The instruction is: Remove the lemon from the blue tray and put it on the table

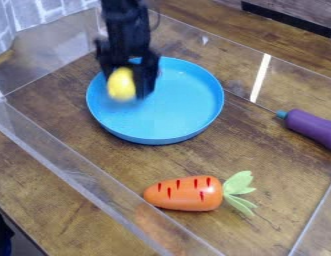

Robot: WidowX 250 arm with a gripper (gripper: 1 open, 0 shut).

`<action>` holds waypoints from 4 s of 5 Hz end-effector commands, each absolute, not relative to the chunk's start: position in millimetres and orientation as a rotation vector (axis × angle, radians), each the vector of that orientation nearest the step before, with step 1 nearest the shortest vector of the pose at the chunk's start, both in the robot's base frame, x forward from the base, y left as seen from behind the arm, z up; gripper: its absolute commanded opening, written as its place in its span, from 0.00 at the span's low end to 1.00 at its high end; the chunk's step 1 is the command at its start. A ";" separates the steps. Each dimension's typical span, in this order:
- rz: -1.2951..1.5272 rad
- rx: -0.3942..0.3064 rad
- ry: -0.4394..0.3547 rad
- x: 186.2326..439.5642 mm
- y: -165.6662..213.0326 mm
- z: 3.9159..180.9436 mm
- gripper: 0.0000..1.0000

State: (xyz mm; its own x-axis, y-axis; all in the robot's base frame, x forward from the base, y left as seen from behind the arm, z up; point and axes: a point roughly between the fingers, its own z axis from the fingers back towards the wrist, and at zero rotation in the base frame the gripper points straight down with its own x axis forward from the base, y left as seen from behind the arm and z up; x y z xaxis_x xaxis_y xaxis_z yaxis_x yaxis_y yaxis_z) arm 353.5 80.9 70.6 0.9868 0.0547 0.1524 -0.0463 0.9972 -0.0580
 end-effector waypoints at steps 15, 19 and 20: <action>0.200 0.156 -0.199 410.6 187.1 74.7 0.00; -0.034 0.154 -0.226 410.1 194.5 83.4 1.00; -0.046 0.150 -0.226 411.4 200.1 88.4 1.00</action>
State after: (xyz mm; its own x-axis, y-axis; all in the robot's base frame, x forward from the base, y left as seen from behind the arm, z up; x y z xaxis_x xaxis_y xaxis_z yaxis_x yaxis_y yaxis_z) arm 407.0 189.0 60.8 0.9853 -0.0698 0.1562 0.0507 0.9911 0.1228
